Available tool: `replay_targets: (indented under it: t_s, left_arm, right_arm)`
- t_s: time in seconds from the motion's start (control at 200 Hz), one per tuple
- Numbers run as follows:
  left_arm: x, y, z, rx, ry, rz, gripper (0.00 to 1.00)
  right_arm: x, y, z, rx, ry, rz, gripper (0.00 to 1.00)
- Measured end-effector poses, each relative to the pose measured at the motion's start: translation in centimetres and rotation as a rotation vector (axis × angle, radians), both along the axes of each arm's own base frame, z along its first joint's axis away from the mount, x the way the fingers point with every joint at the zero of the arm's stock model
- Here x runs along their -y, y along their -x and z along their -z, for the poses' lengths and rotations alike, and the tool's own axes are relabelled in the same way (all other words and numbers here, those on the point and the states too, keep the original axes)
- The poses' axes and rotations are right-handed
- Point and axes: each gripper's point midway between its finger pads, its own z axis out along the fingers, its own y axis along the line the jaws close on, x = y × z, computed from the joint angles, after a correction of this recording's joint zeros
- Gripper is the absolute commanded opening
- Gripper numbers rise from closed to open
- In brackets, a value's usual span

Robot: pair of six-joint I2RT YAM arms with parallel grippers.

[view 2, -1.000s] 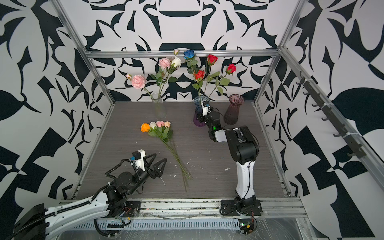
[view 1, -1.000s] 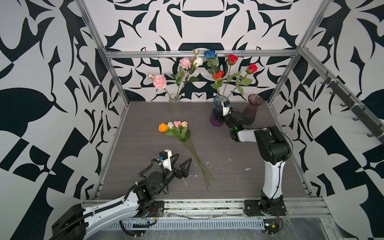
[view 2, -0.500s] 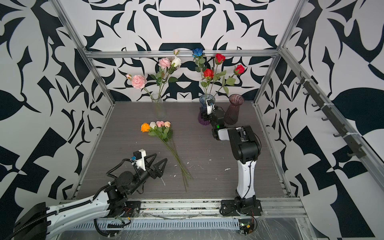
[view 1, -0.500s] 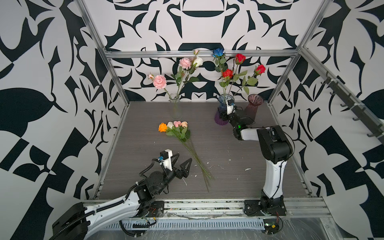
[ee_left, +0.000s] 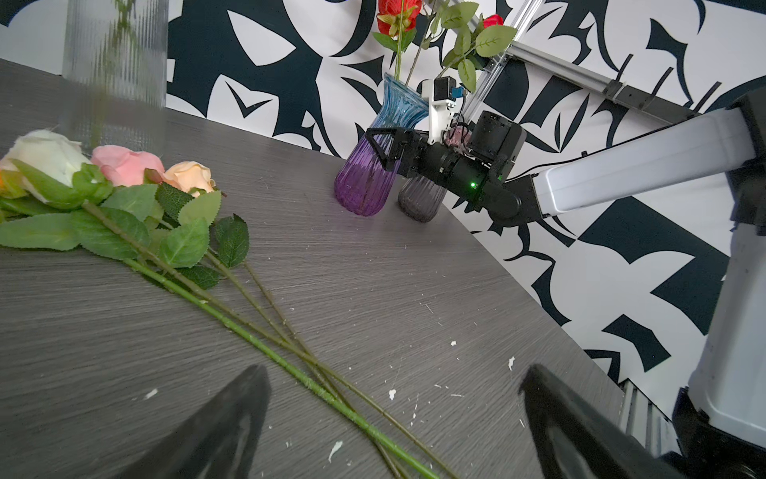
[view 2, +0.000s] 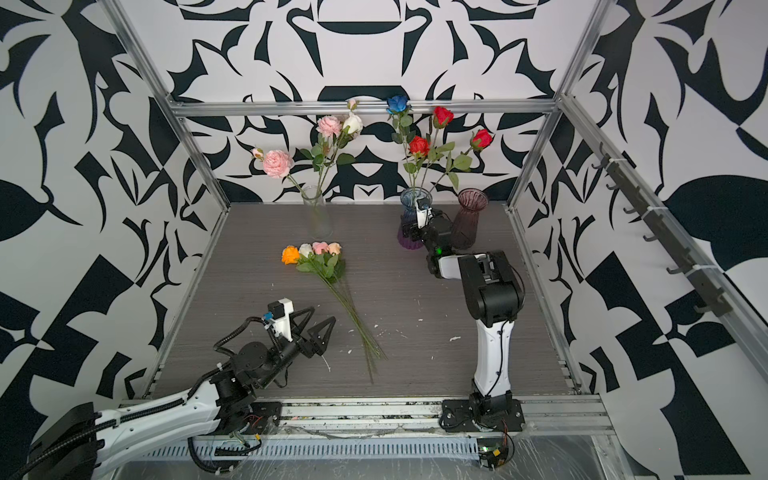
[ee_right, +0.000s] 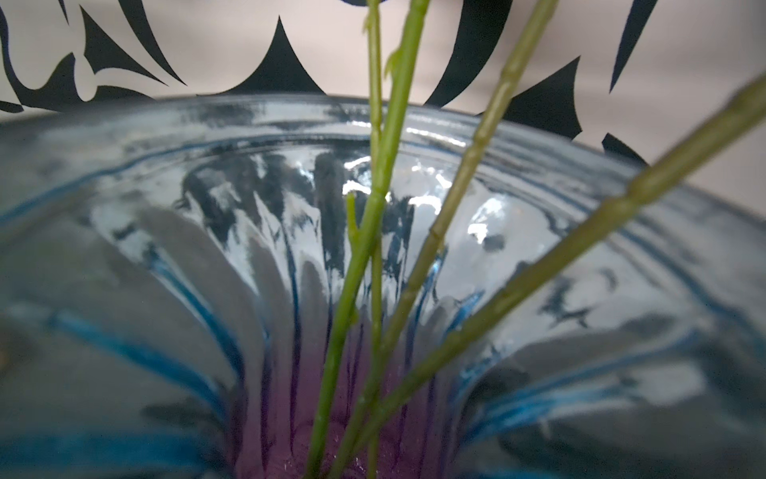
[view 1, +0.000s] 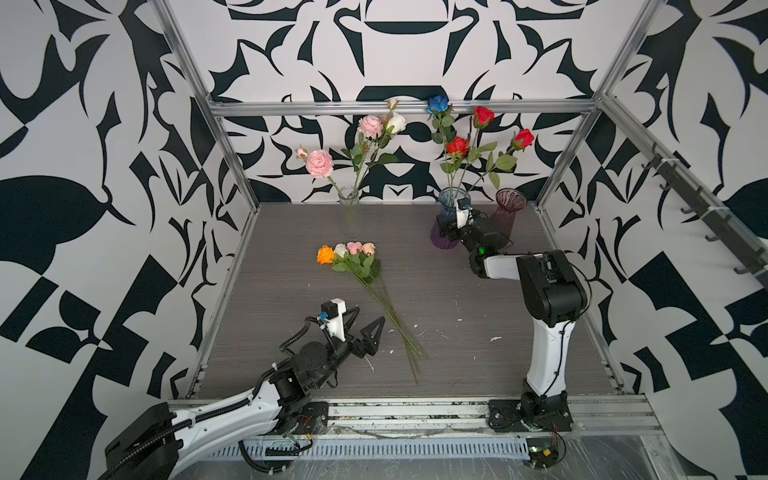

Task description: Arrange the flowers into the vase

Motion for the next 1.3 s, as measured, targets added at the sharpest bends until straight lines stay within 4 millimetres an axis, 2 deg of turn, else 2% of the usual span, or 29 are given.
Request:
replay_targets:
  t_s: [0.555, 1.005, 1.095, 1.3]
  left_arm:
    - [0.0, -0.1, 0.0, 0.0, 0.0, -0.002, 0.99]
    - [-0.1, 0.0, -0.2, 0.005, 0.007, -0.001, 0.99]
    - [-0.1, 0.0, -0.2, 0.005, 0.008, -0.001, 0.99]
    - [0.0, 0.0, -0.3, 0.005, 0.008, 0.003, 0.99]
  right_arm:
    - [-0.4, -1.5, 0.0, -0.024, 0.042, -0.014, 0.99]
    - [-0.4, -1.1, -0.1, -0.036, 0.067, -0.021, 0.99]
    - [-0.3, -0.8, -0.4, -0.043, 0.073, -0.023, 0.99]
    - [-0.3, -0.4, -2.3, -0.021, 0.08, -0.028, 0.99]
